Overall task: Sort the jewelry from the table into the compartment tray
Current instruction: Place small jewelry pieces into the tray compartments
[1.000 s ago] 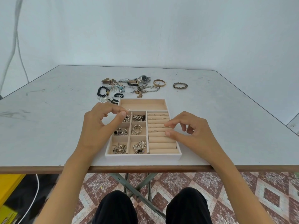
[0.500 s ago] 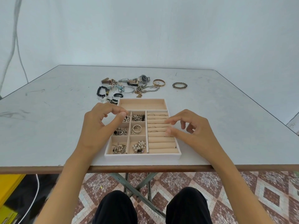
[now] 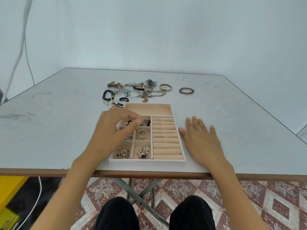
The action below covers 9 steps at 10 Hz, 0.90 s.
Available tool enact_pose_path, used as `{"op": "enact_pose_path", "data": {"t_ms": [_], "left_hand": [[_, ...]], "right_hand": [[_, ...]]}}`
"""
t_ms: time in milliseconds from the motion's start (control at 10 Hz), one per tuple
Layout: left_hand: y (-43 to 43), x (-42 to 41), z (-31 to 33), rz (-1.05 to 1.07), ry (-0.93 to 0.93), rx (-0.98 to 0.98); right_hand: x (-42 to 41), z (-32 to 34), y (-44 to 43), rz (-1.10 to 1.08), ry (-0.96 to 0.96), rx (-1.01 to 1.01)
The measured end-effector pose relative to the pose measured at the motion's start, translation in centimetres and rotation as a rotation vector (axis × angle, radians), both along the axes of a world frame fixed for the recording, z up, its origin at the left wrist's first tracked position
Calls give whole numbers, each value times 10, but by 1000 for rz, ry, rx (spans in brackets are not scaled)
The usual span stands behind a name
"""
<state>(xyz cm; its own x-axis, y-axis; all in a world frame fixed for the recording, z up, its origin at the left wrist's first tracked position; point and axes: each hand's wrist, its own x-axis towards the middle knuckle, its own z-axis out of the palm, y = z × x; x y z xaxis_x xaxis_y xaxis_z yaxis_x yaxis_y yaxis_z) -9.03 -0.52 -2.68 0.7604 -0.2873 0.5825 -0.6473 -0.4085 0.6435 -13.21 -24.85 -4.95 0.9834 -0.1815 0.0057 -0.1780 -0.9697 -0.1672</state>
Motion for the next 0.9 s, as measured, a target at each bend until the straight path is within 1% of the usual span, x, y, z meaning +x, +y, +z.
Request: {"op": "enact_pose_path", "data": {"t_ms": [100, 200, 300, 400, 500, 600, 700, 900], "left_hand": [[-11, -5, 9, -59, -96, 312], [-22, -10, 17, -95, -169, 538], [-26, -11, 23, -75, -250, 644], [-29, -12, 25, -41, -318, 717], [-32, -14, 26, -8, -393, 753], [-34, -14, 26, -5, -430, 762], [-35, -12, 26, -15, -438, 754], [-30, -11, 27, -29, -384, 747]], "right_hand": [[0, 1, 0, 3, 9, -12], [0, 1, -1, 2, 1, -10], [0, 1, -1, 5, -11, -6], [-1, 1, -1, 5, -15, 0], [-1, 1, -1, 6, -19, 8], [-1, 1, -1, 9, -23, 3], [-1, 1, -1, 8, -24, 6], [-1, 1, -1, 8, -24, 9]]}}
